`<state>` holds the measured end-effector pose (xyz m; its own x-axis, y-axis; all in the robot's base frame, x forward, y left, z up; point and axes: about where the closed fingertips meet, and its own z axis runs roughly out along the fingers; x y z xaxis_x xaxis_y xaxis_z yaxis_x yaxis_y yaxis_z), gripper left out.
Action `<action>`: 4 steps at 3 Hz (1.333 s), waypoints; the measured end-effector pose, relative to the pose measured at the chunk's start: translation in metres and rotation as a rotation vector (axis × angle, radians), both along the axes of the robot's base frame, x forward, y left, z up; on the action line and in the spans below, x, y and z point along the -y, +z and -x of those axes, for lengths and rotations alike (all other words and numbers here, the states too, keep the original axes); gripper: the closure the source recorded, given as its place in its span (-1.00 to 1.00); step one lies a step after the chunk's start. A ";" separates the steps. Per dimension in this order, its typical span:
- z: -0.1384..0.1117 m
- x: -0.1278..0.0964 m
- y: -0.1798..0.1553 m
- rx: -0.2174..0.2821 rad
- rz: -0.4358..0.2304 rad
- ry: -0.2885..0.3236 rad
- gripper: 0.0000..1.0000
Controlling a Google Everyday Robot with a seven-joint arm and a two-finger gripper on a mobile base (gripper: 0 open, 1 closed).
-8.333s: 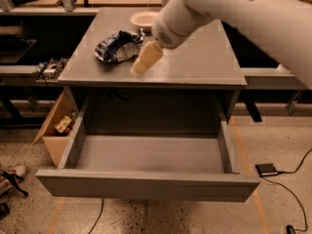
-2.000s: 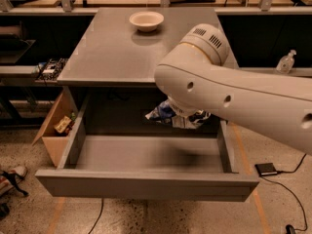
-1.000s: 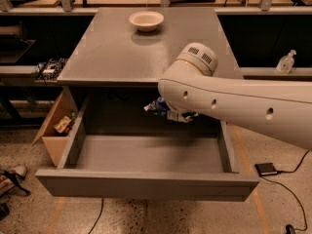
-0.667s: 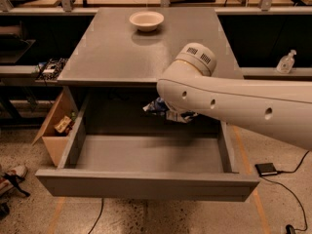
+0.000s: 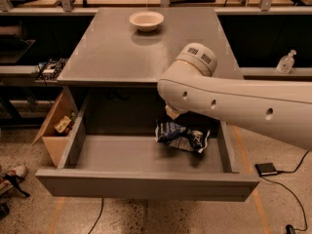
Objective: Place blue chip bag into top drawer
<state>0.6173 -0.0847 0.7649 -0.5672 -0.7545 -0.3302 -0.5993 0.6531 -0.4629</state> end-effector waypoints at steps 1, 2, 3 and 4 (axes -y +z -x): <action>0.002 0.016 -0.003 -0.030 0.027 -0.061 -1.00; 0.016 0.058 0.006 -0.038 0.003 -0.224 -1.00; 0.036 0.094 0.022 -0.006 -0.047 -0.375 -1.00; 0.037 0.097 0.024 0.001 -0.059 -0.396 -1.00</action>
Offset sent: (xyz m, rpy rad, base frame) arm -0.0371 -0.1123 0.0193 0.0523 0.0387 -0.4577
